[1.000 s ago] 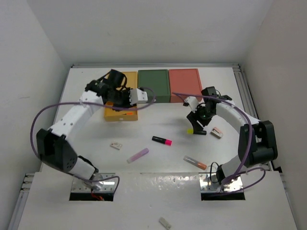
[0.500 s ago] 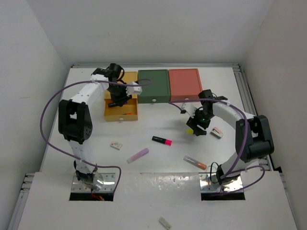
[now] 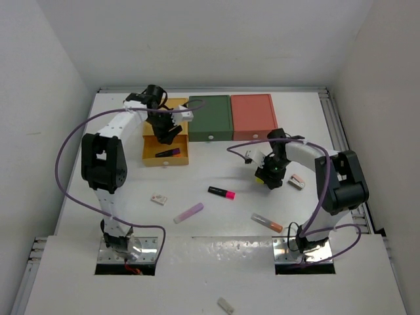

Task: Sort the stationery into containers
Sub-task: Place the pen in the drawer, then pick up the pen from the center of the board.

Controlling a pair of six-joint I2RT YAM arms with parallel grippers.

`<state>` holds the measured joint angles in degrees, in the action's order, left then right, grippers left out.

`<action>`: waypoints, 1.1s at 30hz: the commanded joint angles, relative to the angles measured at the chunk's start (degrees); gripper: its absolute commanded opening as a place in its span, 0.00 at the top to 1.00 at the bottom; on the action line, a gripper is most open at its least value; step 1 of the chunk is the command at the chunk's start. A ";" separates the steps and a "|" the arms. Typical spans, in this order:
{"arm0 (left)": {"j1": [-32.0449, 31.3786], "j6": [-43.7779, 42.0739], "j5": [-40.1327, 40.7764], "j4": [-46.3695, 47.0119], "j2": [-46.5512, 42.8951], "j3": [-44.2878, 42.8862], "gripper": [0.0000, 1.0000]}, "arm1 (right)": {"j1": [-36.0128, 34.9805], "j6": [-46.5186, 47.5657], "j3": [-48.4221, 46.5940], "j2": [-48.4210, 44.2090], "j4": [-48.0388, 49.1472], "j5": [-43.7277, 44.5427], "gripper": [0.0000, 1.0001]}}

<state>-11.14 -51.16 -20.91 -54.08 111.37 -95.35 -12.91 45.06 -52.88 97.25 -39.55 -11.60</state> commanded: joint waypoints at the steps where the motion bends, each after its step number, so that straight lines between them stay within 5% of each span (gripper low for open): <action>1: 1.29 4.04 -5.28 2.14 -3.09 -2.29 0.42 | -1.15 1.17 1.73 -0.31 2.98 0.69 0.49; 5: 3.22 8.87 -9.67 3.63 -5.55 -3.08 0.41 | -1.86 1.17 3.31 -0.40 4.57 1.66 0.77; 9: 6.64 23.07 -18.78 11.61 -14.41 0.94 0.32 | -3.17 -0.76 3.14 -3.20 3.61 1.23 1.00; 10: 8.13 25.47 -20.30 14.16 -16.95 6.18 0.16 | -3.44 -2.07 3.14 -5.99 3.43 0.96 1.00; 15: 9.55 43.90 -24.09 37.09 -37.61 25.45 0.01 | -4.58 -10.93 -3.70 -12.43 0.89 -7.10 1.00; 21: 6.48 61.12 -29.62 46.70 -45.10 35.05 0.01 | -6.78 -36.32 -17.33 -12.09 3.41 -26.76 1.00; 27: 3.41 79.36 -33.06 59.79 -45.36 38.22 0.06 | -12.67 -67.32 -19.62 -12.18 20.81 -35.68 1.00; 33: -0.46 85.34 -31.39 64.80 -43.26 39.27 0.06 | -16.18 -77.40 -22.08 -9.63 30.68 -38.86 1.00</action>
<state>-10.24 27.03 -51.27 3.07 67.75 -56.36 -28.03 -22.85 -71.31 86.48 -16.40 -46.39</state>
